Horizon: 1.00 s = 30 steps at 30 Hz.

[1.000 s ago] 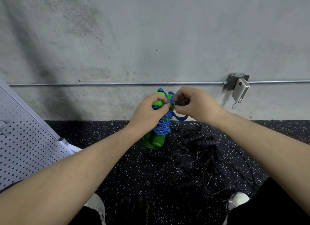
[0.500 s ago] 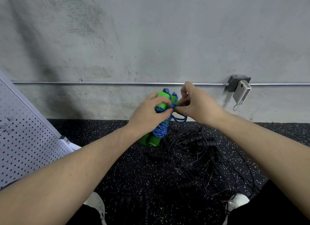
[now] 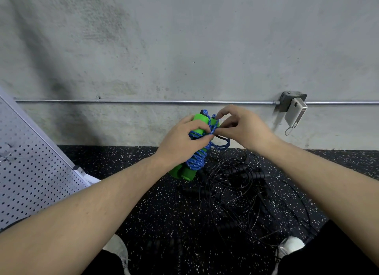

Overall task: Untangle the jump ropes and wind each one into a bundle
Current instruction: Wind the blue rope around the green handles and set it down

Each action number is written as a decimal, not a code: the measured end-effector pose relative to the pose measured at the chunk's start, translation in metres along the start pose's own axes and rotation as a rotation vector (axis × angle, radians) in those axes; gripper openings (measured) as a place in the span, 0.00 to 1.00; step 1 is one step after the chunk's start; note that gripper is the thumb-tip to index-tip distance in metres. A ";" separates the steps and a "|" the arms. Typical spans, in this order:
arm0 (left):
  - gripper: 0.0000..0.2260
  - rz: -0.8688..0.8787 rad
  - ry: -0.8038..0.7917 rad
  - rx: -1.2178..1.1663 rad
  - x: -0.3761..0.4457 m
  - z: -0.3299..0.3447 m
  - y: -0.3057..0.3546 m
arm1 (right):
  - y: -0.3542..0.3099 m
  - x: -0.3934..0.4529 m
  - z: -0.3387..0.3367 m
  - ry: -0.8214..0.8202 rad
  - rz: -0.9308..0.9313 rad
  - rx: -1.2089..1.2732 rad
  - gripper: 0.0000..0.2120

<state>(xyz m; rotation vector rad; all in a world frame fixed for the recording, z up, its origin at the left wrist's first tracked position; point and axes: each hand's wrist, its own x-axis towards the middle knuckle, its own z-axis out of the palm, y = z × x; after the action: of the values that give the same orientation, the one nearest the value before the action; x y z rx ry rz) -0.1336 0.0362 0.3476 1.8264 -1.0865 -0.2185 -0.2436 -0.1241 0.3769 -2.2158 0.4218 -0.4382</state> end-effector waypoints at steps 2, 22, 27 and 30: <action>0.09 -0.018 -0.029 -0.016 0.001 -0.002 0.000 | 0.003 0.000 -0.002 -0.011 -0.018 -0.026 0.11; 0.16 -0.042 0.030 -0.043 0.000 0.000 -0.005 | -0.006 -0.006 0.008 -0.059 -0.027 -0.133 0.06; 0.15 -0.014 0.019 -0.025 -0.003 0.004 -0.001 | -0.008 0.000 0.011 -0.022 0.007 -0.106 0.03; 0.16 -0.012 -0.011 -0.008 -0.004 0.006 0.001 | -0.011 0.001 0.005 -0.072 0.064 -0.146 0.02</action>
<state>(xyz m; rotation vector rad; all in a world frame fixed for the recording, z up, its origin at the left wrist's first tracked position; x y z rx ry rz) -0.1394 0.0351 0.3441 1.8266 -1.0808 -0.2398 -0.2392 -0.1144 0.3824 -2.3438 0.4985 -0.3008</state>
